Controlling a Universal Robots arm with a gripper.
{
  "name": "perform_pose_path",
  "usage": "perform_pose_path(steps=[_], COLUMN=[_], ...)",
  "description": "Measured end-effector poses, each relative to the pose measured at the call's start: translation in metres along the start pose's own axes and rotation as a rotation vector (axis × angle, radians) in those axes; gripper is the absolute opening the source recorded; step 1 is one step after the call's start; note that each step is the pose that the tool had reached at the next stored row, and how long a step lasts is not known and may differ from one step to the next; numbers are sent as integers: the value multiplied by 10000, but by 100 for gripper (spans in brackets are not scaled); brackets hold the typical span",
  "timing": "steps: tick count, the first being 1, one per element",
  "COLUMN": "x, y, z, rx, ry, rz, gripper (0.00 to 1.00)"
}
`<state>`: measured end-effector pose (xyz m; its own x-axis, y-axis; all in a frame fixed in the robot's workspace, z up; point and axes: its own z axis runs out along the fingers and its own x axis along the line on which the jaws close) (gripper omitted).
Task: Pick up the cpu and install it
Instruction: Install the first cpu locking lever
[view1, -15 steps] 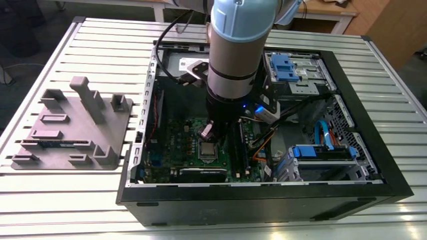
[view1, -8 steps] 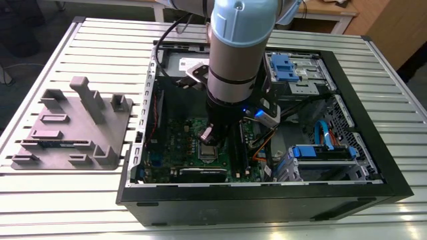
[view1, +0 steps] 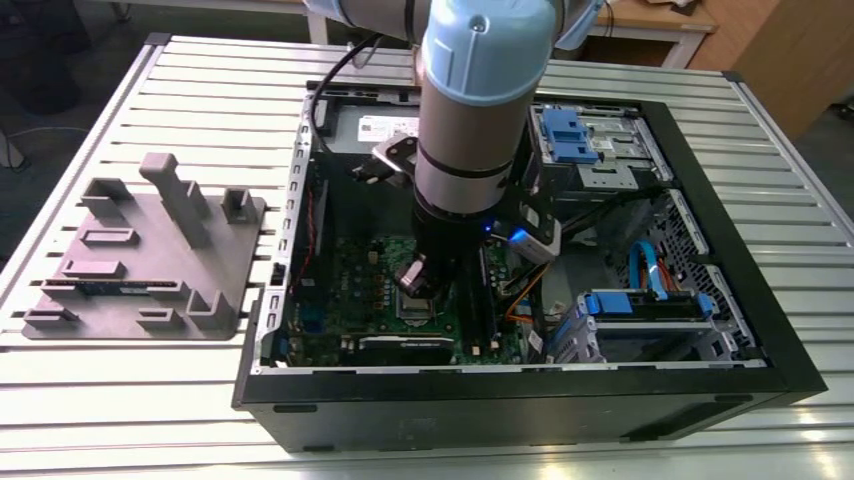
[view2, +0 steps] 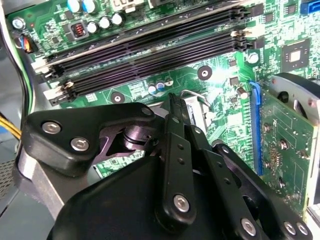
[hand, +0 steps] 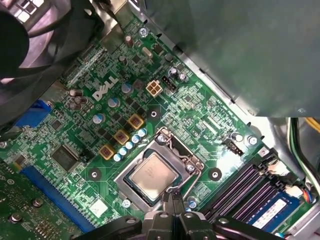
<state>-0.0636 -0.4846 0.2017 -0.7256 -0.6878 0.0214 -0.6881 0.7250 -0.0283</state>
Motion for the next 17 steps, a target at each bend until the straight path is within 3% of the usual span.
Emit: perform_pose_path(steps=[8, 17], x=[30, 48], y=[-34, -81], z=[53, 73], rx=[-5, -9], ry=[5, 12], rz=[205, 401], gripper=[10, 10])
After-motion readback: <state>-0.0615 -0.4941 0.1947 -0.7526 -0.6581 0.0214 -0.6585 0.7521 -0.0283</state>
